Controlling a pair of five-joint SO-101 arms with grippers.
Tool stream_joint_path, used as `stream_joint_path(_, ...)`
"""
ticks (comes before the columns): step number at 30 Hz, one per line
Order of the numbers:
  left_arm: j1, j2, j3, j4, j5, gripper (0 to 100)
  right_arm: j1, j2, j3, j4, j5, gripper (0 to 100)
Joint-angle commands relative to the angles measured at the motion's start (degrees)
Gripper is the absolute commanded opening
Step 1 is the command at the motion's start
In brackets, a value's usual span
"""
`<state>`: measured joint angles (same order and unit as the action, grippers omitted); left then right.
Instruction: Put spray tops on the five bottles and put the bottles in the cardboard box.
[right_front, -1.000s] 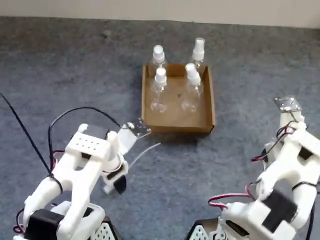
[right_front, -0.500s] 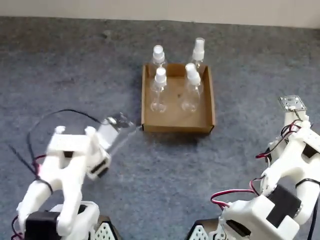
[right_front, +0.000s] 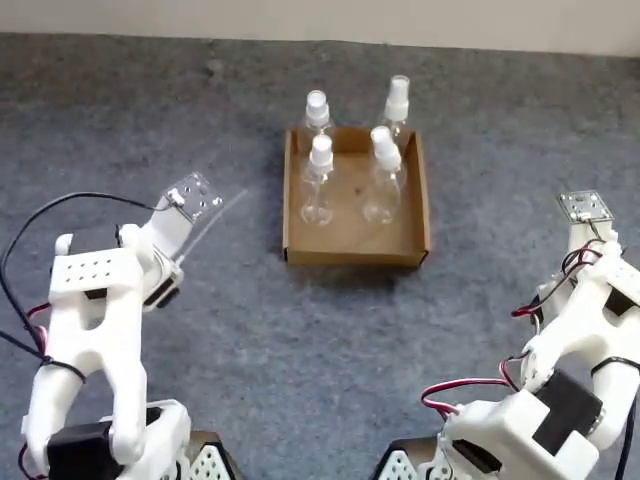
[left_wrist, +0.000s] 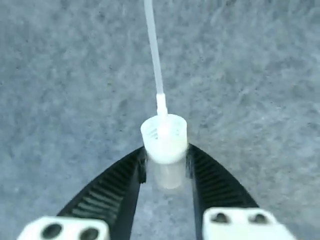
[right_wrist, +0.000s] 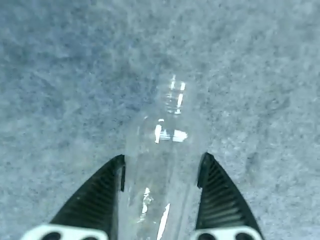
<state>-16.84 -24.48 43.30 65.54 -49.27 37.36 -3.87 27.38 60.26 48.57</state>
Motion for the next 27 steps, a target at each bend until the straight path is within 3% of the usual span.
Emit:
stream_joint_path(1,-0.4,-1.2,-1.6,-1.2,-1.5,12,0.7,-0.7,-3.2,-0.4,0.6,2.4)
stream_joint_path(4,-0.3,-1.2,-1.6,-1.5,-2.9,12,0.6,-0.7,-3.2,-0.4,0.6,2.4)
stream_joint_path(6,-0.4,-1.3,-1.8,-3.3,-8.1,12,0.4,-0.7,-3.2,-0.4,0.6,2.4)
stream_joint_path(8,-0.5,-1.3,-2.1,-4.3,-6.7,12,0.3,-0.7,-3.2,-0.4,0.6,2.4)
stream_joint_path(11,0.4,-1.3,-2.5,-4.7,7.0,12,0.5,-0.4,-3.1,-0.4,0.4,2.4)
stream_joint_path(16,5.7,-1.2,-2.8,-4.7,43.6,12,-0.6,-0.3,-3.0,-0.3,0.4,2.2)
stream_joint_path(19,10.4,-1.1,-2.9,-5.1,60.9,13,-0.8,-0.7,-2.2,1.5,0.3,2.1)
stream_joint_path(22,11.8,1.0,-3.2,-8.5,70.5,13,-0.8,-0.7,-2.0,3.0,0.3,2.0)
stream_joint_path(27,8.6,8.8,-3.2,-15.6,79.3,13,-0.7,-0.7,-2.0,3.0,0.3,2.0)
